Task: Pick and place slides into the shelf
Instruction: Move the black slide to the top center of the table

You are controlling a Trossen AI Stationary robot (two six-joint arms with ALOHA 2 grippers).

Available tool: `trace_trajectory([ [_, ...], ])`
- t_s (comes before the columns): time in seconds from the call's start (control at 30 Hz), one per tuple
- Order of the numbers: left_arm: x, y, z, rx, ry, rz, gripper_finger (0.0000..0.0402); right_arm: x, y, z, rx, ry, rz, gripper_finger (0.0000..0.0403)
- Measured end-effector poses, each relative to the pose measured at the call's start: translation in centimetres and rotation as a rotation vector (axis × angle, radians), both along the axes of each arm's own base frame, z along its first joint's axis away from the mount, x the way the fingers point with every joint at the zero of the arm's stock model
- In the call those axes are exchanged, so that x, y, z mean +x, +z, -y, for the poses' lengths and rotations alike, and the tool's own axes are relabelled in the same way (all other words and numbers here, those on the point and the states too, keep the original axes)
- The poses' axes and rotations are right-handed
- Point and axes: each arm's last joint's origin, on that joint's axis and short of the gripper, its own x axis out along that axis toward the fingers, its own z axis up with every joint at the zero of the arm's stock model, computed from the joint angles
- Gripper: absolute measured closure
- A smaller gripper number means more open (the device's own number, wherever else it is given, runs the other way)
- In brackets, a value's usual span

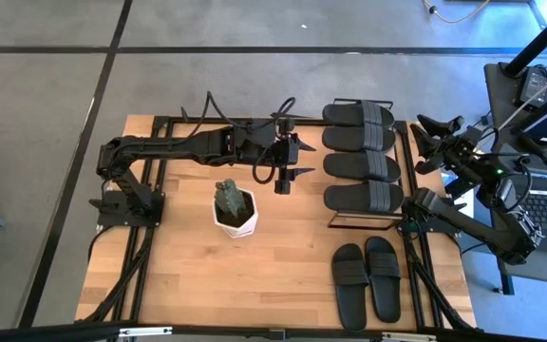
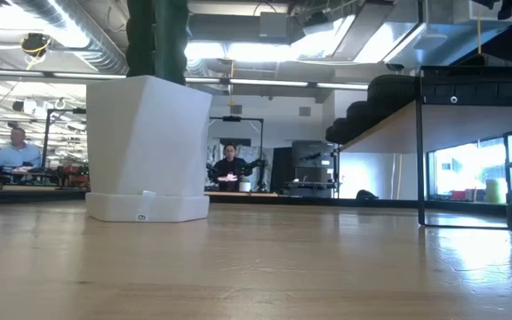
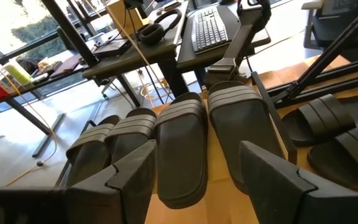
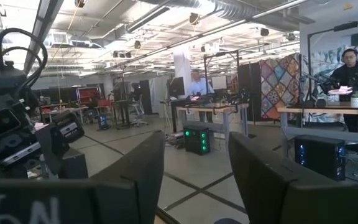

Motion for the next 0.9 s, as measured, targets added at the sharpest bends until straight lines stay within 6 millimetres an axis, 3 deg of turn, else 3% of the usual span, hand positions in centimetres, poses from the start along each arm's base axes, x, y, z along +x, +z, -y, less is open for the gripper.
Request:
trace_trajectory([
  [0.2,0.0,0.0,0.5,-0.034,-0.02,0.003,0.0184,0.0,-0.1,0.0,0.019,0.005,0.0,0.0224],
  [0.5,0.2,-0.1,4.5,-0.018,-0.197,-0.011,0.0184,0.1,-0.3,0.0,0.022,0.001,-0.025,0.0224],
  [0.77,-0.2,0.4,7.6,-0.037,-0.259,0.02,0.0184,0.1,-0.3,0.0,0.015,-0.001,-0.031,0.0224],
  [0.9,-0.6,0.9,9.1,-0.008,-0.207,0.05,0.0184,0.1,-0.3,0.1,-0.008,-0.01,-0.052,0.0224],
])
